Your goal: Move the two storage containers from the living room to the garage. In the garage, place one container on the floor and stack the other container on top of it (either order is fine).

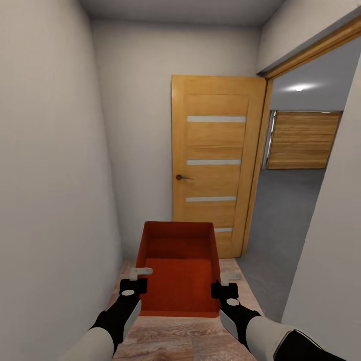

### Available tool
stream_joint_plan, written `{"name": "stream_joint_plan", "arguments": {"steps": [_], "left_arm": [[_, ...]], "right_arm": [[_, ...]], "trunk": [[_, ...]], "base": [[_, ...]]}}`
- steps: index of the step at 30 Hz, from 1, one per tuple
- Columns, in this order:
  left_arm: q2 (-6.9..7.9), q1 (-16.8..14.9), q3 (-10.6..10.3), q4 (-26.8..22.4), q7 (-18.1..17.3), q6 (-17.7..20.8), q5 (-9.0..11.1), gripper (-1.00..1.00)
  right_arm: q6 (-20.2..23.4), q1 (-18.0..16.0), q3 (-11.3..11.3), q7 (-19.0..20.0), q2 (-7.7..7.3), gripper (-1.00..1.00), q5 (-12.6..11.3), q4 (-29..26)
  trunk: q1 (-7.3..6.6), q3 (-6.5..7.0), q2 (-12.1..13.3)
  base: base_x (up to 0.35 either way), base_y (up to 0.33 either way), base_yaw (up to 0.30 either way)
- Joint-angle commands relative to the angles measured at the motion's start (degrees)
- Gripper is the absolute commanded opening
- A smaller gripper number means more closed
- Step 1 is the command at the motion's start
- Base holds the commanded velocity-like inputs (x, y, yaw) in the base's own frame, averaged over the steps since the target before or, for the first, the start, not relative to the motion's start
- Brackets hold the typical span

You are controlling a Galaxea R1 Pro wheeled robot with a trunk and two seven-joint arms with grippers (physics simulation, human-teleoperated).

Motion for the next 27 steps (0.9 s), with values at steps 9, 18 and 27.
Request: {"name": "stream_joint_plan", "arguments": {"steps": [9, 18, 27], "left_arm": [[-0.03, -0.03, 4.11, -0.14, 0.33, 0.52, -0.53, -1.0], [-0.03, -0.03, 4.18, -0.06, 0.33, 0.57, -0.53, -1.0], [-0.03, -0.03, 4.19, -0.05, 0.33, 0.54, -0.53, -1.0]], "right_arm": [[0.14, -0.04, -1.05, 0.2, 0.0, -1.0, 0.97, -0.26], [0.13, -0.04, -1.04, 0.18, 0.05, -1.0, 1.04, -0.26], [0.12, -0.04, -1.04, 0.2, 0.05, -1.0, 1.04, -0.26]], "trunk": [[0.02, -0.1, -0.09], [0.02, -0.1, -0.09], [0.02, -0.1, -0.09]], "base": [[0.0, 0.0, -0.28], [0.131, 0.138, -0.263], [0.22, 0.236, -0.26]]}}
